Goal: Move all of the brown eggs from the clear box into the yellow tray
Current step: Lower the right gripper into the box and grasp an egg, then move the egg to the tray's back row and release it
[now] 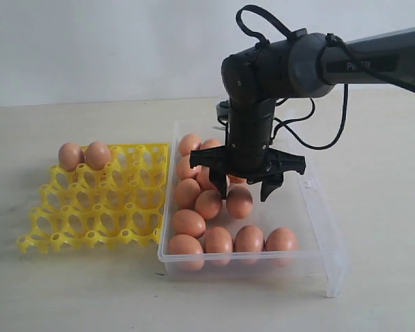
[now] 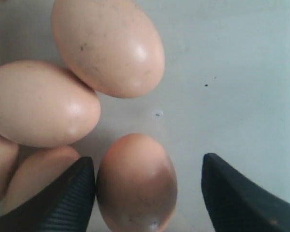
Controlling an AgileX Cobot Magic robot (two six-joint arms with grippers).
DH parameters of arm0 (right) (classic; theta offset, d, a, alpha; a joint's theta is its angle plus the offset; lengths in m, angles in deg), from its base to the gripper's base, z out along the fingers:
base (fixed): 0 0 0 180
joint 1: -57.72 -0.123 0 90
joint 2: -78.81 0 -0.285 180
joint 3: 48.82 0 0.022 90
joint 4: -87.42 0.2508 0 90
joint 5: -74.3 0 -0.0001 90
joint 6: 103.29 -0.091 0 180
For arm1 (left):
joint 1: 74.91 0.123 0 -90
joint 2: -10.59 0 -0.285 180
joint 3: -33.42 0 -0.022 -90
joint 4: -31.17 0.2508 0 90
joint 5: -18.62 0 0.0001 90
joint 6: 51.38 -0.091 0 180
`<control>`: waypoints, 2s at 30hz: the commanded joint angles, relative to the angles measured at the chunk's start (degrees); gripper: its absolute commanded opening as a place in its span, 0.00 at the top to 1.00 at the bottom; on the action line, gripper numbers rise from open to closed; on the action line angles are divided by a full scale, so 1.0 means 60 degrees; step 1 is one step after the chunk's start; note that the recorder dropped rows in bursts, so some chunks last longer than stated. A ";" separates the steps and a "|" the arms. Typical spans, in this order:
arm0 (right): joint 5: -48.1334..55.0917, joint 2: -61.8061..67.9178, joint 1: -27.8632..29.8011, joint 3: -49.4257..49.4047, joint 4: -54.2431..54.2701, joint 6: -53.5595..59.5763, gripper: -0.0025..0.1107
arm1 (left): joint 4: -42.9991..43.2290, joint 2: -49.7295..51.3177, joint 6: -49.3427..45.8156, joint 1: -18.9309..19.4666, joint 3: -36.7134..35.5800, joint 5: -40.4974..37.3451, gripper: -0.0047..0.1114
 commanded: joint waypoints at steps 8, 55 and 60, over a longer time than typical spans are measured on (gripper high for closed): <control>-0.0051 0.0131 0.0026 -0.0019 -0.0043 0.0299 0.93 | 0.0000 -0.0058 0.0047 -0.0018 0.0038 0.0043 0.96; -1.2361 0.2203 -0.1355 0.0481 -0.1055 0.5605 0.81 | 0.0000 -0.0058 0.0047 -0.0018 0.0038 0.0043 0.96; -1.2361 0.2305 -0.1355 0.0481 -0.1073 0.5605 0.68 | 0.0000 -0.0058 0.0047 -0.0018 0.0038 0.0043 0.96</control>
